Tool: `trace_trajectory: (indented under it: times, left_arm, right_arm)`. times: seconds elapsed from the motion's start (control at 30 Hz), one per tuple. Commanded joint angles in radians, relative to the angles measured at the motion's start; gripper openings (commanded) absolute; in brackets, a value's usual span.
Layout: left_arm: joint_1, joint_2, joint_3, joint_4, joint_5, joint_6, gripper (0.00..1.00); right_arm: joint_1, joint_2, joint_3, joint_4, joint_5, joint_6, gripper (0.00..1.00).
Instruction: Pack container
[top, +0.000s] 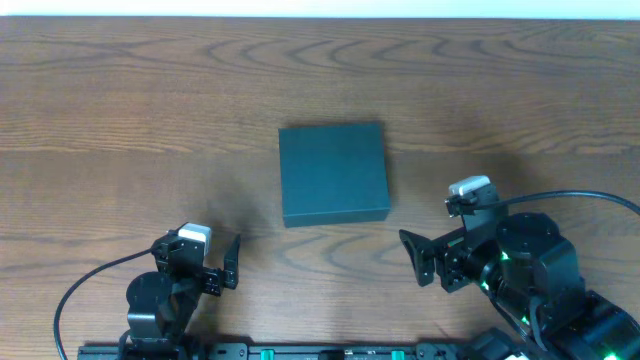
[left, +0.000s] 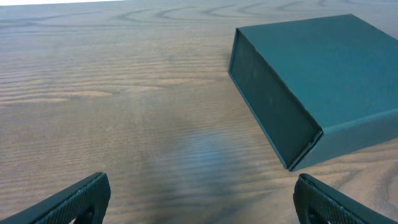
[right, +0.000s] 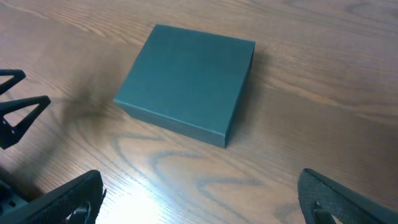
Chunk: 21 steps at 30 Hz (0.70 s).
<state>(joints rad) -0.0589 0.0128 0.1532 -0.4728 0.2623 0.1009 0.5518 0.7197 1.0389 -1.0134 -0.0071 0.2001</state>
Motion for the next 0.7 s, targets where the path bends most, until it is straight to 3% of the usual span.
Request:
trace_trajectory:
  times: [0.0,0.47,0.67]
  left_arm:
    - [0.0,-0.007,-0.019,0.002,-0.003,-0.011,0.95]
    - [0.0,-0.007,-0.019,0.002,-0.003,-0.011,0.95]
    - [0.0,-0.007,-0.019,0.002,-0.003,-0.011,0.95]
  right_arm:
    - [-0.002,0.001,0.012,-0.001,0.006,-0.015,0.99]
    - [-0.002,0.001,0.012,-0.001,0.006,-0.015,0.99]
    - [-0.041,-0.072,-0.084,0.039,0.116,-0.236,0.99]
